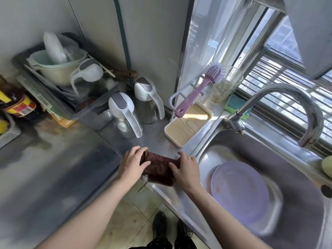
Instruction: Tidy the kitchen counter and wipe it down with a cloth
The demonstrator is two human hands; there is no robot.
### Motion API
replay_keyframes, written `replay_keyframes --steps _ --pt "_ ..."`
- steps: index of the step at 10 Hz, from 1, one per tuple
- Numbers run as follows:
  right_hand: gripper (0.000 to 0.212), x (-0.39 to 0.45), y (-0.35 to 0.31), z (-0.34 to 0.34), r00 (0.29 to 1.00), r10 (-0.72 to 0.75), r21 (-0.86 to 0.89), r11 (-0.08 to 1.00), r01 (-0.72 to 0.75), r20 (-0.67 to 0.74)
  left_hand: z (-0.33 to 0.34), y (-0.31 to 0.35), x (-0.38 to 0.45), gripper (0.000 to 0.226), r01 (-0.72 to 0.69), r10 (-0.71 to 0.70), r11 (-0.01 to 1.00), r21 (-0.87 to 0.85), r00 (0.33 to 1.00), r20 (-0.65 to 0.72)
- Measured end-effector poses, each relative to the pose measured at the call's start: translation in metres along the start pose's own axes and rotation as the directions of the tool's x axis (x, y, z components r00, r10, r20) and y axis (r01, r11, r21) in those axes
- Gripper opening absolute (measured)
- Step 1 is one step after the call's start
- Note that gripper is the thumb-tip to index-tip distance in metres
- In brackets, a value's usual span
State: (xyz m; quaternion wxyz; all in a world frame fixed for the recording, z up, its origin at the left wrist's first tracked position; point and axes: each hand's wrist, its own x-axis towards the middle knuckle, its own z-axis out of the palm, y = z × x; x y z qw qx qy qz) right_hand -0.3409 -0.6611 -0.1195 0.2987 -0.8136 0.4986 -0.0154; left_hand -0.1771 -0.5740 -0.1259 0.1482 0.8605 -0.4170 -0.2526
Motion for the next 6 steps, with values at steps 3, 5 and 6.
replay_keyframes --steps 3,5,6 --pt "0.023 0.023 -0.029 0.012 0.989 0.149 0.032 0.988 -0.148 -0.012 -0.006 0.012 0.021 0.02 0.06 -0.025 0.992 0.113 0.956 -0.291" --pt "0.028 0.03 -0.029 0.011 0.988 0.152 -0.079 0.986 -0.15 0.025 0.003 0.018 0.03 0.041 0.092 -0.057 0.975 0.202 0.984 -0.171" --pt "0.039 0.026 -0.022 0.002 0.993 0.098 0.101 0.989 -0.105 0.066 0.006 0.028 0.017 0.06 0.107 -0.069 0.974 0.199 0.98 -0.186"
